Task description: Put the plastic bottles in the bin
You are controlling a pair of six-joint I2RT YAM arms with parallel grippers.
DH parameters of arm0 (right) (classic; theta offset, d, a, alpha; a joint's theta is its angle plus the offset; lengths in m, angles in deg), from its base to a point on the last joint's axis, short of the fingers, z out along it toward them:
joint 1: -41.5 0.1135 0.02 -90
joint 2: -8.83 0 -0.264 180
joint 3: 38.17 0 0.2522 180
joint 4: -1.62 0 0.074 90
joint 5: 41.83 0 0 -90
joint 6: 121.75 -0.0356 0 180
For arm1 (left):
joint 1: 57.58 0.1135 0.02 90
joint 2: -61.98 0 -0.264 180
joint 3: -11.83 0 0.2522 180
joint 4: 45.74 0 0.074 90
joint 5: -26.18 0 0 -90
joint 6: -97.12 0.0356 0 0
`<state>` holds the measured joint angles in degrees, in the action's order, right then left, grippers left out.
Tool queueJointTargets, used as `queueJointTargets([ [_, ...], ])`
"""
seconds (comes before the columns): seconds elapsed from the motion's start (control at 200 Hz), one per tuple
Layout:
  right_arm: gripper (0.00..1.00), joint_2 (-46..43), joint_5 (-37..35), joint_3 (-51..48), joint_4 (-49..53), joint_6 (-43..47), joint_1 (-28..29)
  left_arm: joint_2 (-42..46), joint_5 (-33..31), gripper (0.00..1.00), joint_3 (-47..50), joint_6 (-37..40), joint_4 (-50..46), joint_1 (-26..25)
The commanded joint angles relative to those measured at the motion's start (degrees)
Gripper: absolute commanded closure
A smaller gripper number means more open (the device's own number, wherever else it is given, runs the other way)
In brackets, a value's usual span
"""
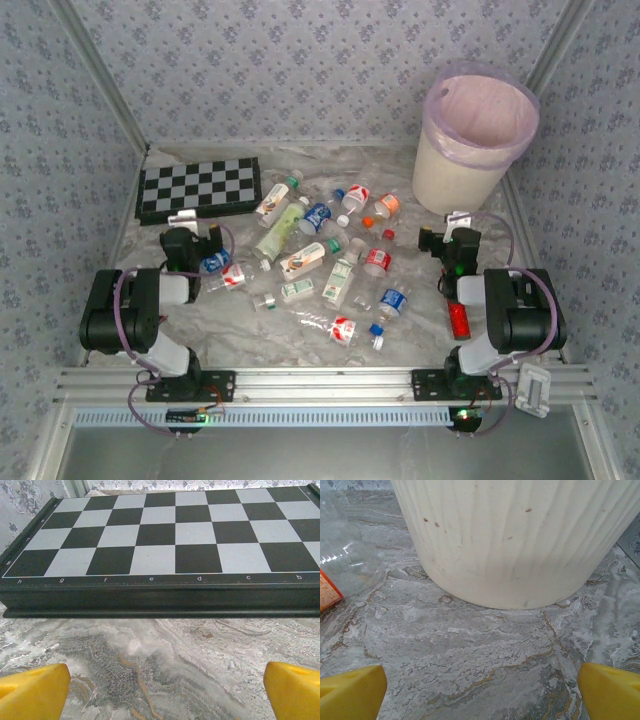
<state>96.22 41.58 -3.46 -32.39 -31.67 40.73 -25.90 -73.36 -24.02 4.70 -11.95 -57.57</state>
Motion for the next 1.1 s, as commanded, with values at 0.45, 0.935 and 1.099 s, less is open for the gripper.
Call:
queueJointTargets([
  [0.45,0.0,-17.0,-9.8,25.5,60.1,-14.8,1.2,11.5,-2.1,0.03,-29.0,-3.5,-48.2,-7.8],
  [0.935,0.0,-25.9,25.6,31.6,81.9,-13.4,7.1,-15.6,13.5,0.12,-63.3,6.2,-81.6,-18.7],
  [1.099,0.01,-25.3,28.1,33.3,84.7,-11.9,7.1,-21.1,16.5,0.11,-66.7,7.3,-83.0,-18.8],
])
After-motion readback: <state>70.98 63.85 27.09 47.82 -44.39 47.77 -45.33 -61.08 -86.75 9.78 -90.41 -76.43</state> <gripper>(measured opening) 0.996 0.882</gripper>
